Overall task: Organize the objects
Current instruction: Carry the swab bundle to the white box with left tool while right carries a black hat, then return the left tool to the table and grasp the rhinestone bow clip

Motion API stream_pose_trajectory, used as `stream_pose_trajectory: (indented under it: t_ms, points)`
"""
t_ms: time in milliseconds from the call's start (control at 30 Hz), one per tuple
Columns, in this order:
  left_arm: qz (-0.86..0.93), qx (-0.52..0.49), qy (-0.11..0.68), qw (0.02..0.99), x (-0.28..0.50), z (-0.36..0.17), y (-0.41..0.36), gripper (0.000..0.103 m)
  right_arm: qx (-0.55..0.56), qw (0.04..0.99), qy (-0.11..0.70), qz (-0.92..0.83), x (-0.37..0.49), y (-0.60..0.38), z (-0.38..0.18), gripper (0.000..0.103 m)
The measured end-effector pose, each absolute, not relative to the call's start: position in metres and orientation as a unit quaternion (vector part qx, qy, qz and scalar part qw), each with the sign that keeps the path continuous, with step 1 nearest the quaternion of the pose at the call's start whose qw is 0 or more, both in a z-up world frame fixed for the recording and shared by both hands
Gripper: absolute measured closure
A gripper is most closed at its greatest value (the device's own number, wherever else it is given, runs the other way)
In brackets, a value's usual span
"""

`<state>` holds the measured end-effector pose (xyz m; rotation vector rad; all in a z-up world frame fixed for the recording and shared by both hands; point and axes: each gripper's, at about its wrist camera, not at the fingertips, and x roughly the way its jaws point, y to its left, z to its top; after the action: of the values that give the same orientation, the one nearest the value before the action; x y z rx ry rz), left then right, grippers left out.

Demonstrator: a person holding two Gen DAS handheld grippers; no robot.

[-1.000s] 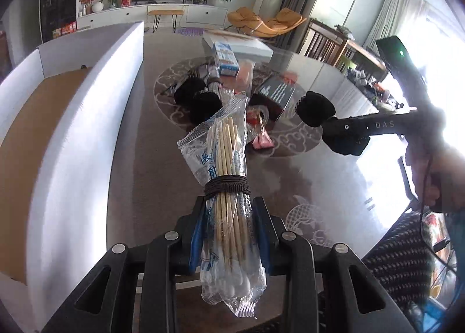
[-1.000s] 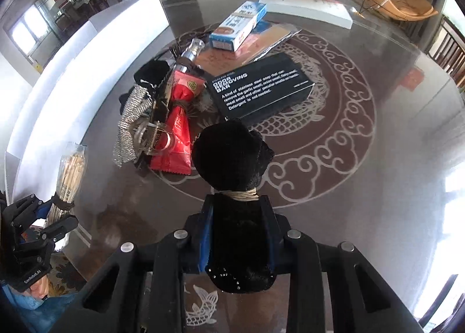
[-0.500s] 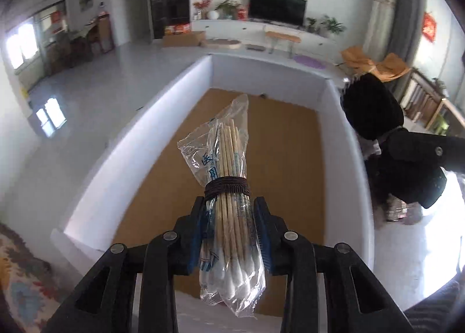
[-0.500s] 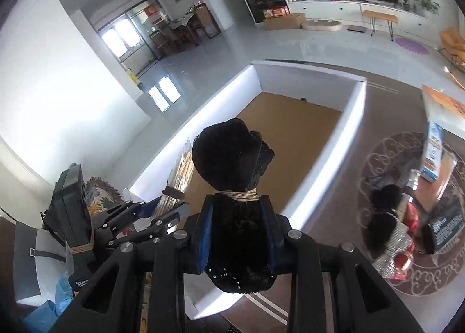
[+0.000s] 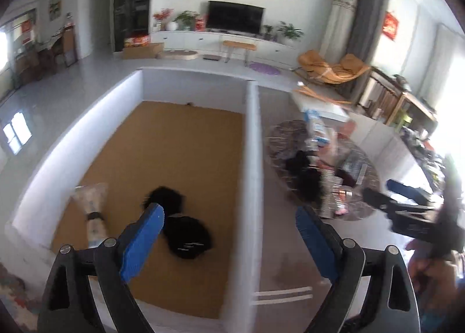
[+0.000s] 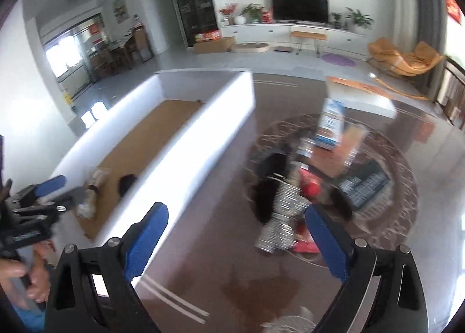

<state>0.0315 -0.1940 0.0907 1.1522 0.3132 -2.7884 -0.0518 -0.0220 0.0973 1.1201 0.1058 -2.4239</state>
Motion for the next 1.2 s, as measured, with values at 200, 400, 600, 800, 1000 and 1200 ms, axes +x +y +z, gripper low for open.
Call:
stream_pose_trajectory:
  t_ms: [200,400,600,800,1000,1200]
  points:
    - [-0.906,0.410,0.055,-0.089,0.016,0.070,-0.068,0.002,0.449,0.084,0.017,-0.890,-0.062,0.090,0.030,0.007]
    - [-0.887,0.454,0.002,-0.084,-0.006,0.005,-0.020,0.002,0.451,0.033,0.012,-0.892,-0.061,0.126,0.017,0.007]
    - [-0.879,0.475,0.023,-0.046,-0.022,-0.029,-0.036,0.002,0.447,0.035,0.042,-0.893,-0.084,0.124,0.000,0.007]
    - [-0.876,0.481,0.021,-0.021,-0.022,-0.041,-0.050,0.003,0.453,0.048,0.035,-0.890,-0.093,0.123,-0.008,0.007]
    - [-0.879,0.477,0.000,-0.007,-0.025,-0.045,-0.049,0.003,0.462,0.041,0.022,-0.886,-0.092,0.128,-0.011,0.000]
    - [-0.881,0.473,-0.007,-0.001,-0.024,-0.043,-0.049,0.002,0.461,0.040,0.022,-0.886,-0.091,0.127,-0.011,0.000]
